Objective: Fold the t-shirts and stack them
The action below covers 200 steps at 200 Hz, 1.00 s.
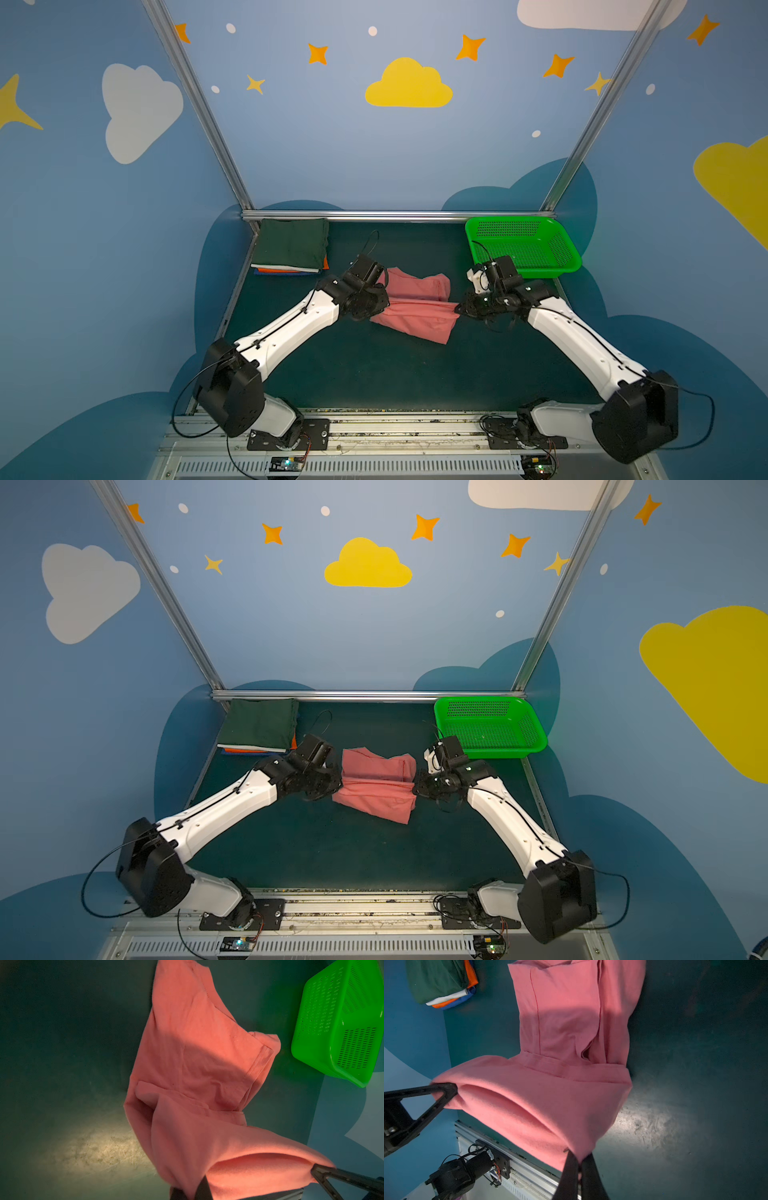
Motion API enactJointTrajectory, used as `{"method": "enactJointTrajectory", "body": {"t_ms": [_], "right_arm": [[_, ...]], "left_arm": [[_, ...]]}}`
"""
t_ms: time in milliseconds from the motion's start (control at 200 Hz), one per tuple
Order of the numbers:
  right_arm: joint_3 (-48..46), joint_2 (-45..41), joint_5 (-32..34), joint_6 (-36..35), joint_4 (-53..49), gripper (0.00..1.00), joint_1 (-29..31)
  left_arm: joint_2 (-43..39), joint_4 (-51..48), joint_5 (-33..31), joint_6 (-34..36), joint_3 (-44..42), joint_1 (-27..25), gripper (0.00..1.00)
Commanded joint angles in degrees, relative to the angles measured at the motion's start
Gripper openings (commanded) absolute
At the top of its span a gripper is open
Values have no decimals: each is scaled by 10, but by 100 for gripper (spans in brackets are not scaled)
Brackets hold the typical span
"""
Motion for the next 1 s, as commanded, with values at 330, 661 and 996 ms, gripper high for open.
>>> {"method": "enactJointTrajectory", "body": {"t_ms": [330,661,996], "right_arm": [[190,247,-99,-78,2,0,-76],[323,401,-142,-90,-7,0,-116],[471,512,-168,-93,-53,39,-136]], "left_arm": [[204,-32,117,114,206,106,11],[402,-65,176,154,433,147,19],[551,-87,210,130,627,177,50]]}}
